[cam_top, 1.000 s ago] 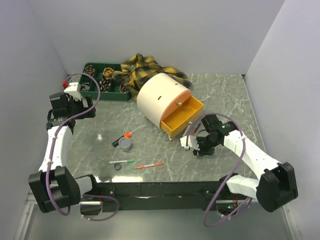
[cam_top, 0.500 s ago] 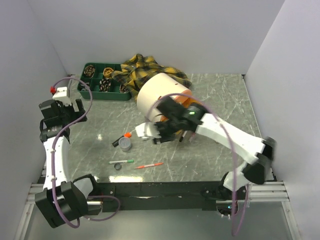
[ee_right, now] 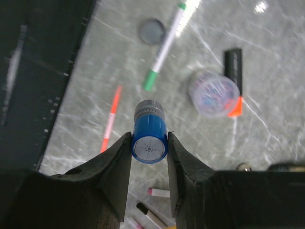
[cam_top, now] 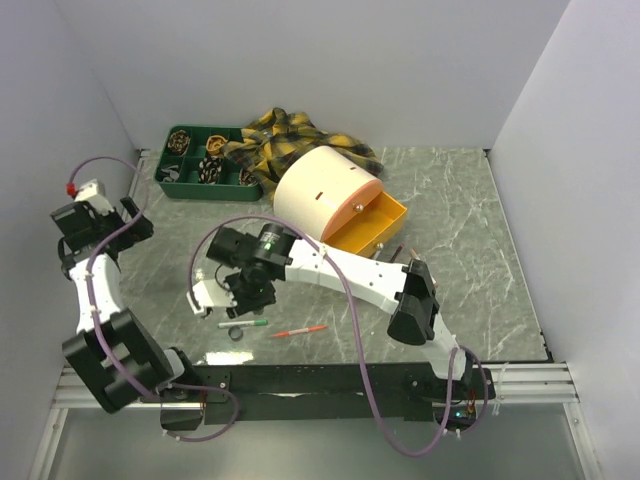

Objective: Sort the stationery into containers
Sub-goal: Close the stationery at the center of the board.

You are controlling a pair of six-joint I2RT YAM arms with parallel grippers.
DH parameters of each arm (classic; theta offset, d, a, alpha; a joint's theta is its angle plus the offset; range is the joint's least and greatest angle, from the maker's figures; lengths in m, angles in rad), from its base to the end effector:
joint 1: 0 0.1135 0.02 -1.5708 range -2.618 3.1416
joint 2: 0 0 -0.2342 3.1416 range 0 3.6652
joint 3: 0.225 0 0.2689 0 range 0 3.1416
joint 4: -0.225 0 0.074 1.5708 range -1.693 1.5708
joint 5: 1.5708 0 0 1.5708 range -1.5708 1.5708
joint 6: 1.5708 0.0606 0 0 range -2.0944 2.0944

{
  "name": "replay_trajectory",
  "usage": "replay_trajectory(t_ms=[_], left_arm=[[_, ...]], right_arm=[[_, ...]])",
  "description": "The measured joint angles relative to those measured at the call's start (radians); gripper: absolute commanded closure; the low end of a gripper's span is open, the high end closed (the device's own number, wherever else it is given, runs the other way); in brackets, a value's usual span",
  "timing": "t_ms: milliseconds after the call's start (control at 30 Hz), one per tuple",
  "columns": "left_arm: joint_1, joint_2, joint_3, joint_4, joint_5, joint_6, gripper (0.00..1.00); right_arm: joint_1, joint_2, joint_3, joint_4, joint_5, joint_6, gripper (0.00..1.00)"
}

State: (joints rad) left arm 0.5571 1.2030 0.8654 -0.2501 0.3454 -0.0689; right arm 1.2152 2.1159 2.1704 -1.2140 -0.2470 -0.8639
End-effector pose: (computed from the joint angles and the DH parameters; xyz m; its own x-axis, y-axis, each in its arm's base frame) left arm 0.2757 0.1476 0.2292 -0.4517 -0.3577 -0.8173 -0.2901 0.9252 -0.2446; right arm 0.1438 0.4298 0.2663 0.5098 -0.7451 -0.4301 -0.8551 -0.4936 -0.1585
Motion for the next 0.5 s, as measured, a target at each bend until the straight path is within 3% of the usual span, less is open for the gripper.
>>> replay_trajectory(t_ms=[267,500], left_arm=[[0.067,0.132,0.060,0.051,0.157,-0.044,0.01],[0.088,0.220,0.101,0.097,0.270,-0.113,0.01]], right_arm=[[0.087,0.005,-0.002,0.007,-0.010,0.021,0.90],[0.125,0.014,-0.080,0.138,-0.049,0.039,0.92]])
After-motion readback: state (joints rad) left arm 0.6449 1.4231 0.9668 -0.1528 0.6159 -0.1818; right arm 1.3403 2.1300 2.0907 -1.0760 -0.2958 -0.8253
